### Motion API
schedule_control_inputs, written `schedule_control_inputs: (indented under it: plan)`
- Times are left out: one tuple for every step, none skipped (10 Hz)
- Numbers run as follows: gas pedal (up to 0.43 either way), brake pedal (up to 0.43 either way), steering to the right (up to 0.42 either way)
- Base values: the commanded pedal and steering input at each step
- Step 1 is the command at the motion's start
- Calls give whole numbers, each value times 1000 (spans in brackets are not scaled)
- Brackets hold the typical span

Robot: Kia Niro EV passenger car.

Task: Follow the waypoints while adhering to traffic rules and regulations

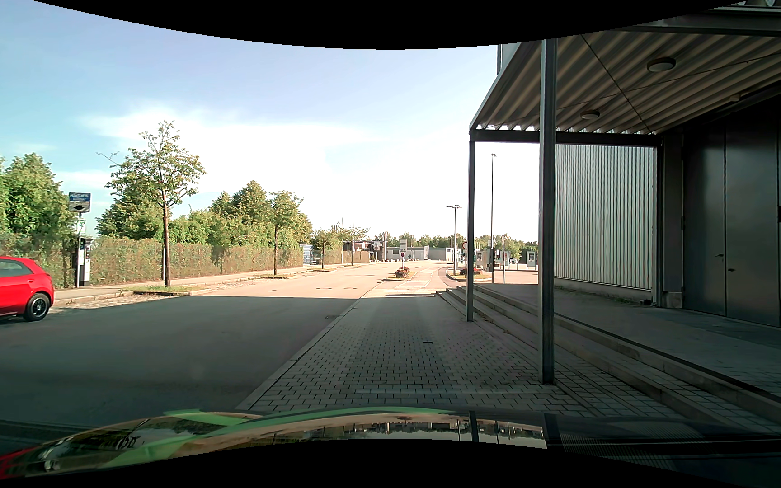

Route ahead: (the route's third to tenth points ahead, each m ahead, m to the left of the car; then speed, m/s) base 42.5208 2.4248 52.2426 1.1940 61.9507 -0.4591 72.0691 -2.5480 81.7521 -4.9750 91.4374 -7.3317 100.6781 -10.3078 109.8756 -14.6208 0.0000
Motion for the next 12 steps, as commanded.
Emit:
schedule_control_inputs:
  plan:
    - [0, 311, -68]
    - [0, 311, -68]
    - [0, 311, -67]
    - [0, 317, -68]
    - [0, 317, -67]
    - [0, 317, -68]
    - [0, 317, -67]
    - [0, 317, -68]
    - [0, 317, -68]
    - [0, 317, -68]
    - [0, 317, -68]
    - [0, 317, -68]
